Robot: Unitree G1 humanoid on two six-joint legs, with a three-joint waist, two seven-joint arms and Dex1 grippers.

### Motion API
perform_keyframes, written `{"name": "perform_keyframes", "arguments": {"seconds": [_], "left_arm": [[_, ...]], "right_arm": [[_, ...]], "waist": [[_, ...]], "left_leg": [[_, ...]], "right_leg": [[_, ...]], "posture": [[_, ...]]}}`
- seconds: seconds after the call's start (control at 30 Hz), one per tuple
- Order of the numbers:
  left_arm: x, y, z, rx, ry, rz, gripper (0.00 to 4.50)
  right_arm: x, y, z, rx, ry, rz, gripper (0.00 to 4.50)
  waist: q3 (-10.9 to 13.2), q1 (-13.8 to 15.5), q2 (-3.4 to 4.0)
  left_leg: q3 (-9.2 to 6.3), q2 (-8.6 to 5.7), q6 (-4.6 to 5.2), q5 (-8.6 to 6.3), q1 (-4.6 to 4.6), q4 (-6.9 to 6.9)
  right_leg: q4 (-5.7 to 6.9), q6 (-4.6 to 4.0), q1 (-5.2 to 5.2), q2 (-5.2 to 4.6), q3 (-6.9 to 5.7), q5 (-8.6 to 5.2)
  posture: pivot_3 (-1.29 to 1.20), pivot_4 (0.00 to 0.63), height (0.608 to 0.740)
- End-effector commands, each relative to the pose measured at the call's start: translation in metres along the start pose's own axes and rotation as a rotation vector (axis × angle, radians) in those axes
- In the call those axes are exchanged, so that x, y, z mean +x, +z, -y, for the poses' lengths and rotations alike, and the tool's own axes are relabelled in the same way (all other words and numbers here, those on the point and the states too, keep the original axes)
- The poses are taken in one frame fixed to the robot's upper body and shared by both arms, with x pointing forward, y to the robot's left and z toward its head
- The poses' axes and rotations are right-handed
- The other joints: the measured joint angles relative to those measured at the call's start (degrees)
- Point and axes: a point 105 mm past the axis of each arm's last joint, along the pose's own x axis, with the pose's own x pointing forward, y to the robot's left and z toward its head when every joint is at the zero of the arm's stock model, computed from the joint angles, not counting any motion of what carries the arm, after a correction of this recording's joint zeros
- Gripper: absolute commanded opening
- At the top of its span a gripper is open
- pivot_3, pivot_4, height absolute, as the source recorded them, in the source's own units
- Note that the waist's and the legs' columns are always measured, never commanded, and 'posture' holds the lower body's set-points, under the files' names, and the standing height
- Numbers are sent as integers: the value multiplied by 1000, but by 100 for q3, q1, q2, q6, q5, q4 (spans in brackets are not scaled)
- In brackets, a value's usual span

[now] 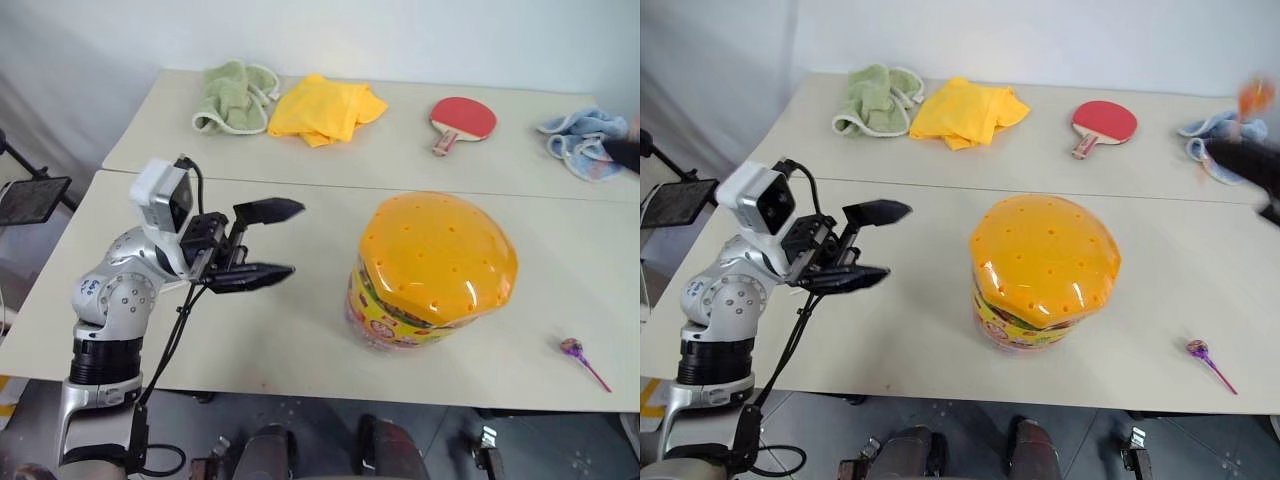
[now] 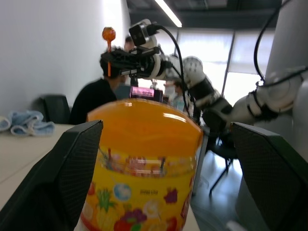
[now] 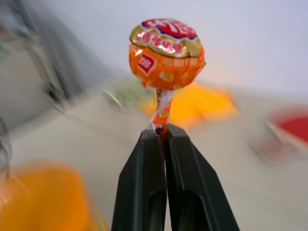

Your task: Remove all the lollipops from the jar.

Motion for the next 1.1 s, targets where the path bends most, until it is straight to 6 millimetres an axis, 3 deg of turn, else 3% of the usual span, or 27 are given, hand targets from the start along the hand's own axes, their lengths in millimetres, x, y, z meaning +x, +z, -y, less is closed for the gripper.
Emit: {"name": "perform_keyframes", "arguments": {"seconds": [0.03,0.07,0.13,0.23,0.37,0.43,0.63,0.77,0.83,0.97,1.1], "left_arm": [[-2,-6,4,17,-52,-45,4500],[-4,-8,3,14,-47,-51,4500],[-6,-11,1,13,-44,-58,4500],[-8,-15,-5,17,-2,-59,4500],[-11,-16,-7,27,16,-79,4500],[-14,-16,-9,37,33,-101,4500],[-27,-17,-17,65,117,-159,4500],[-46,-31,-28,87,266,-250,4500],[-55,-39,-34,115,352,-306,4500],[-80,-47,-49,239,602,-361,4500],[-97,-57,-41,303,686,-448,4500]], "right_arm": [[-26,-40,26,-95,-154,-262,22],[-31,-63,33,-88,-193,-354,22],[-39,-86,38,-88,-229,-450,22],[-31,-122,43,-92,-259,-452,22],[-22,-136,34,-101,-211,-406,22],[-22,-140,28,-85,-179,-399,489],[-26,-125,25,-109,-172,-285,2308],[-23,-77,6,-225,-59,98,3624],[-22,-66,2,-265,-45,190,4301],[-2,-55,-30,-348,125,239,4462],[17,-65,-48,-419,250,211,4462]], "waist": [[-1,-11,3],[-1,-32,3],[-3,-69,6],[-3,-132,2],[2,-116,28],[-1,-81,41],[-1,-46,40],[-1,-60,40],[-1,-73,40],[-1,-77,40],[-1,-77,39]], "left_leg": [[7,-2,0,0,-5,4],[16,-4,3,2,-2,5],[17,-3,8,5,-1,12],[24,4,5,7,18,12],[23,6,-2,4,32,3],[25,4,-2,3,31,1],[23,4,-2,3,33,6],[23,4,-2,3,35,4],[26,4,-2,3,39,1],[27,6,-3,3,43,-1],[26,7,-4,2,46,-1]], "right_leg": [[-2,0,-2,-1,5,0],[-8,0,-1,-2,14,0],[-5,0,0,-3,19,0],[4,-2,4,0,31,1],[6,-2,11,4,31,1],[6,-2,9,3,31,1],[5,-2,14,4,29,1],[6,-2,14,4,29,1],[6,-2,15,4,30,1],[12,-2,14,4,31,1],[18,-2,14,4,30,1]], "posture": [[0,150,740],[0,150,740],[0,150,740],[0,150,740],[0,150,740],[0,150,740],[0,150,740],[0,150,740],[0,150,740],[0,150,740],[0,150,740]]}}
